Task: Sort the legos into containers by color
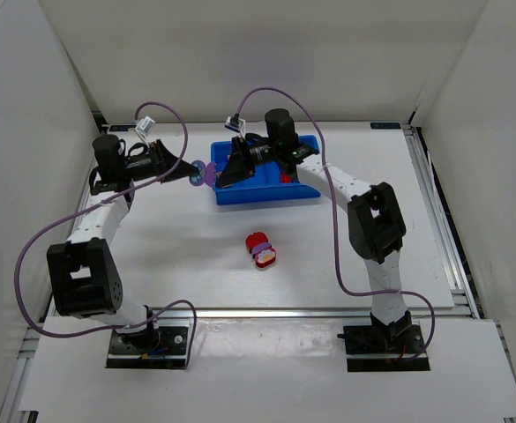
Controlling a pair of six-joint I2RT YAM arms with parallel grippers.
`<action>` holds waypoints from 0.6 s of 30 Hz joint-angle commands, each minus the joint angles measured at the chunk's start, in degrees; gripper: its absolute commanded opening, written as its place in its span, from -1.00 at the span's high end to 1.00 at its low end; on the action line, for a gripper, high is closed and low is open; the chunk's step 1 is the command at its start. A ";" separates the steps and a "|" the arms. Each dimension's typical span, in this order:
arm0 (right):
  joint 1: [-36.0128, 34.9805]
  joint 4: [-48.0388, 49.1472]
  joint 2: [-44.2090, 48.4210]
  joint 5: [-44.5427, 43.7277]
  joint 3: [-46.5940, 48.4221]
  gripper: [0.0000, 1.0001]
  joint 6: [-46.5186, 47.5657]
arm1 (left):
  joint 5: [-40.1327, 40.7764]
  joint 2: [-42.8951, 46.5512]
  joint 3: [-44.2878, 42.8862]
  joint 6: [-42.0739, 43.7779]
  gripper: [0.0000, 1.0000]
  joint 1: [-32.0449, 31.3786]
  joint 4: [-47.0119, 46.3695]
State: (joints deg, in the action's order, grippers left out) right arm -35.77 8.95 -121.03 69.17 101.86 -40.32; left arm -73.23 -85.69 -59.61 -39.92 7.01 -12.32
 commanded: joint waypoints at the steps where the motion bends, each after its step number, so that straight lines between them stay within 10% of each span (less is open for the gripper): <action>1: -0.35 0.89 0.98 -0.26 3.34 -0.59 -0.11 | -0.25 2.98 0.81 0.02 0.79 -0.94 -1.22; 18: -0.71 -0.87 -1.05 -1.76 4.05 -0.48 2.96 | -0.16 4.65 2.48 -0.95 0.79 -2.79 -1.22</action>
State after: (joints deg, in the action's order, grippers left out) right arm -36.12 7.79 -121.40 67.48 103.85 -38.72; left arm -73.12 -84.33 -57.65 -40.58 4.51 -12.49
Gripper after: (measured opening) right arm 0.749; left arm 0.472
